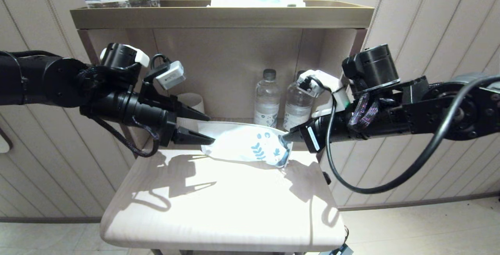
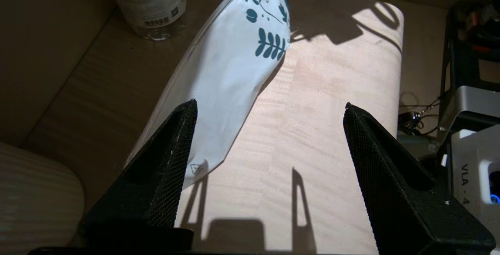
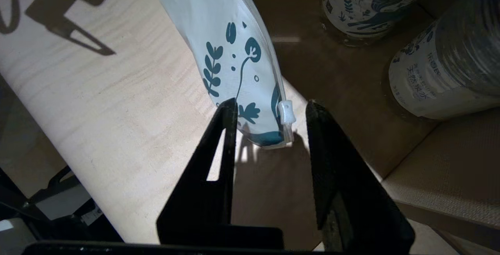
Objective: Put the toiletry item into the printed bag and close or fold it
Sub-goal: Close the strorage bag and place it on the desk
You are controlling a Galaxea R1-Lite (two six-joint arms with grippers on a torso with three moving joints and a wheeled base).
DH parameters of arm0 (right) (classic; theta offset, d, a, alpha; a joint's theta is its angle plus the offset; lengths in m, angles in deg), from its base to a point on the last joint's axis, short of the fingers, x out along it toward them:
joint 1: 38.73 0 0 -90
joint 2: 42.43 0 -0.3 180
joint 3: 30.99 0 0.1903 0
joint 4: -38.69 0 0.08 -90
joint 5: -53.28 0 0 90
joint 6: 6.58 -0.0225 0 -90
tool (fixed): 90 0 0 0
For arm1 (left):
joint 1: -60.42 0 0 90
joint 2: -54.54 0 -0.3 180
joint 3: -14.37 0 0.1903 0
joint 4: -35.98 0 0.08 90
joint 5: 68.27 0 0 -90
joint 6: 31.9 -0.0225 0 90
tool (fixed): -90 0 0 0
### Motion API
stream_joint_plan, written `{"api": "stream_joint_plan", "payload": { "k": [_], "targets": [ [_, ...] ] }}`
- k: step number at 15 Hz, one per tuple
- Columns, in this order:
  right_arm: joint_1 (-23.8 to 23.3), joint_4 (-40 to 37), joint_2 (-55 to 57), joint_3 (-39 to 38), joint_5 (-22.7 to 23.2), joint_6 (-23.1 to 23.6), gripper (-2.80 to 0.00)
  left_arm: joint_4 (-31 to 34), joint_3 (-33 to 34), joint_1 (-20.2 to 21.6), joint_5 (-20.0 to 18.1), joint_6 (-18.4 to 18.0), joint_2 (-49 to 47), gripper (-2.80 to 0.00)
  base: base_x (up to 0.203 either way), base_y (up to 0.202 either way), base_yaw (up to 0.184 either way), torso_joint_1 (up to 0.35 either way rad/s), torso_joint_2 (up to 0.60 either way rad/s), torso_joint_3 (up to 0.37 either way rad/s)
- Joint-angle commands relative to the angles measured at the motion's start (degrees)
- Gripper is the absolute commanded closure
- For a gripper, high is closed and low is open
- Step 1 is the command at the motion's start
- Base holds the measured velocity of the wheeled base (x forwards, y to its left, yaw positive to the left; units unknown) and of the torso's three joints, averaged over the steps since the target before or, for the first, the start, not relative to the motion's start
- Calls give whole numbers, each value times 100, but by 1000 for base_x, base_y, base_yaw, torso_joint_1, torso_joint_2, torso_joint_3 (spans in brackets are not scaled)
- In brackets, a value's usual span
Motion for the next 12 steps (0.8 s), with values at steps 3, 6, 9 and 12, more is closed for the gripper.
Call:
{"api": "stream_joint_plan", "payload": {
  "k": [3,6,9,12],
  "targets": [
    [32,39,-29,-2,-30,-57,-280,-3,172,-2,-49,-47,342,-280,0,0,0,0,0,0],
    [100,37,-296,-113,-71,-36,0,20,247,-2,-56,-41,567,-280,0,0,0,0,0,0],
    [369,1,-929,-347,-141,-4,-280,82,308,-1,17,-11,955,0,0,0,0,0,0,0],
    [746,-142,-1834,-678,-630,-32,-280,724,374,-62,749,38,1814,0,0,0,0,0,0,0]
  ]
}}
